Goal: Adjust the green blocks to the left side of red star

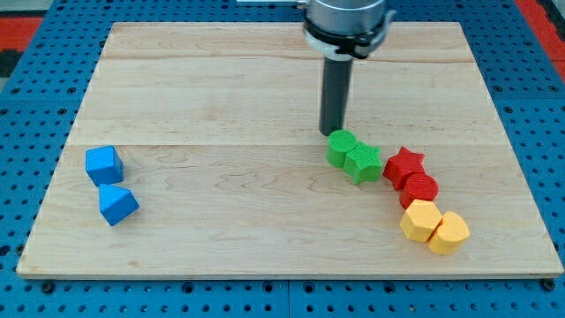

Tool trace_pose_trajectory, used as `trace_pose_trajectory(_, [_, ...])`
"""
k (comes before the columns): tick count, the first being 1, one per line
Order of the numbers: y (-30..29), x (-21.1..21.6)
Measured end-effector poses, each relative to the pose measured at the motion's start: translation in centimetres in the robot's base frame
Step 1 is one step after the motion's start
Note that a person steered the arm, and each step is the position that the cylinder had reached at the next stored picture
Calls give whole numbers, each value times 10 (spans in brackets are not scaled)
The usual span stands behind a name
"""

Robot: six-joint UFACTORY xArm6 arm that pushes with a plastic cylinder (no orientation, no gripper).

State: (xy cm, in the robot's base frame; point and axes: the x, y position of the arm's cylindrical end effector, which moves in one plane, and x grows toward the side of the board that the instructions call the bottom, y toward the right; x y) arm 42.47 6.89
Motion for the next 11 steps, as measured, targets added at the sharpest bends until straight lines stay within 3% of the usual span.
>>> trace_pose_trajectory(2, [29, 41])
trace_pose_trajectory(3, [37, 31])
trace_pose_trajectory(4, [15, -19])
trace_pose_trajectory(5, [-39, -67])
trace_pose_trajectory(6, [-121, -85])
trace_pose_trajectory(7, [-153, -94])
trace_pose_trajectory(9, [-160, -102])
trace_pose_trajectory(11, [-325, -98])
